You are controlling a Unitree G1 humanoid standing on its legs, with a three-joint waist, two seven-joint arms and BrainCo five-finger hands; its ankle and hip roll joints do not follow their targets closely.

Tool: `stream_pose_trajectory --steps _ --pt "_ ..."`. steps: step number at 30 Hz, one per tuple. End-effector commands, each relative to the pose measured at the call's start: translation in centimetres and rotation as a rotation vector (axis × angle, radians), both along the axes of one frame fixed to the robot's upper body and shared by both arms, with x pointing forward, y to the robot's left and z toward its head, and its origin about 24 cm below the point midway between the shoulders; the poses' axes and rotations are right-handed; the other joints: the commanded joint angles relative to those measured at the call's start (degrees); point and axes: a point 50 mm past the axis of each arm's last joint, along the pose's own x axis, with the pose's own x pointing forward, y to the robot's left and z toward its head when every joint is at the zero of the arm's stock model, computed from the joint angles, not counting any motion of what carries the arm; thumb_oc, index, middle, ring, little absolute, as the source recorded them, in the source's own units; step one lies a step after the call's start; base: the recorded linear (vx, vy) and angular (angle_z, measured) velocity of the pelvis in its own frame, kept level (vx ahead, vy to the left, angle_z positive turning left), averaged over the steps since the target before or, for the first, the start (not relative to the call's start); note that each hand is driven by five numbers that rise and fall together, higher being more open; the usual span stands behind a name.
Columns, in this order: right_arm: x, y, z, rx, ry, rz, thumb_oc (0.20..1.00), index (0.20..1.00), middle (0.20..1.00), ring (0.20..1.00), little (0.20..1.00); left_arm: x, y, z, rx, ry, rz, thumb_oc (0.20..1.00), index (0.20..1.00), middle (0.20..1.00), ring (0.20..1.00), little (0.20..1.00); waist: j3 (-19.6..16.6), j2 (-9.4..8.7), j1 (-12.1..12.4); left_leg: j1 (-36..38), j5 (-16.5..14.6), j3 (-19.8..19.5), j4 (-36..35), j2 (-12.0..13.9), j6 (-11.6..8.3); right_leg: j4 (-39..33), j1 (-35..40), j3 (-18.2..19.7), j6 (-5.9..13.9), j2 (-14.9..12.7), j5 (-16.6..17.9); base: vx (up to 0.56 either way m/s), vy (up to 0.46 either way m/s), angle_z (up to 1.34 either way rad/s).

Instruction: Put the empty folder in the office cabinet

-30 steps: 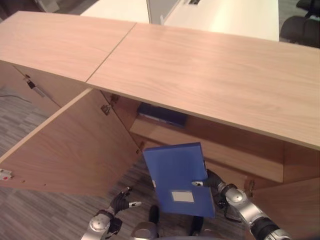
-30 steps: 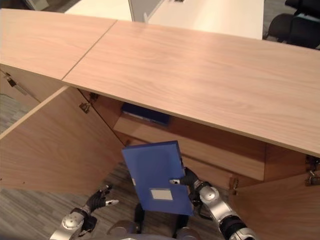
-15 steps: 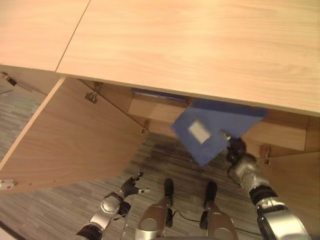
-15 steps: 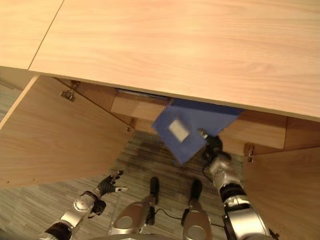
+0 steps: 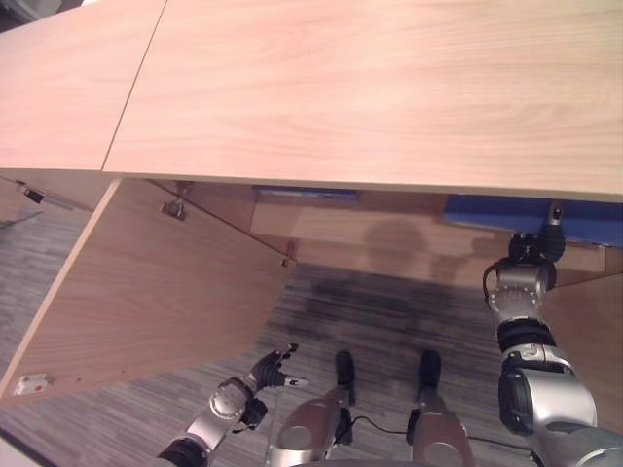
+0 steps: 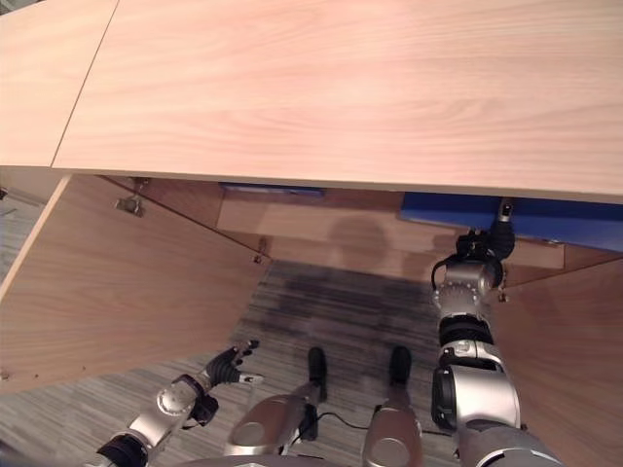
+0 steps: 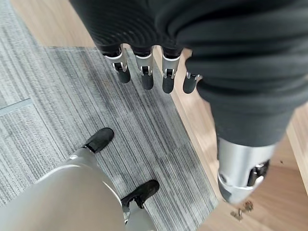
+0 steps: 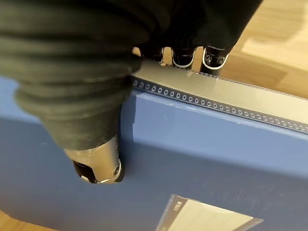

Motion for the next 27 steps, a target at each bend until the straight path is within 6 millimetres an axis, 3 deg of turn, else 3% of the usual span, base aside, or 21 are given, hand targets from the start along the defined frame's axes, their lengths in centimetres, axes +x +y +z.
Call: stream_pose_trajectory --steps 1,3,14,27 --pt "1.2 -1.6 5.9 0.002 -0.169 -0.09 0.2 0.2 0.2 0.2 0.2 0.0 -0.2 -0.1 0.011 -0.002 -0.029 1.0 1.0 1.0 1.0 1.0 -0.7 -2.2 -0.1 0.4 -4.1 0.2 2.5 -0.9 -0.03 10.1 -2.5 3.7 6.57 -6.1 -8.4 -0.05 0.02 -0.11" --pt "1.9 -2.0 8.7 -0.029 -0.201 -0.082 0.2 0.2 0.2 0.2 0.2 0.4 0.2 0.1 0.022 -0.012 -0.033 1.0 1.0 1.0 1.0 1.0 0.7 -2.3 0.1 -1.2 -4.4 0.7 4.7 -0.7 -0.16 11.7 -4.1 4.1 6.42 -6.5 -8.6 -0.06 -0.01 -0.09" --pt "3.0 -3.0 15.2 -0.072 -0.259 -0.046 0.2 0.2 0.2 0.2 0.2 1.6 2.1 1.4 0.068 -0.048 -0.083 1.0 1.0 1.0 1.0 1.0 2.5 -3.65 2.8 -13.2 -6.6 1.0 14.8 0.5 -0.61 19.8 -15.2 6.0 5.94 -6.8 -10.0 -0.04 -0.053 -0.06" --pt "1.0 -5.9 22.2 -0.322 -0.212 -0.114 0.2 0.2 0.2 0.2 0.2 2.1 4.5 2.3 0.068 -0.054 -0.016 1.0 1.0 1.0 1.0 1.0 2.0 -3.02 4.5 -25.3 -8.2 1.3 20.5 0.6 -0.93 28.7 -29.4 7.5 4.8 -6.6 -13.0 0.01 -0.018 0.03"
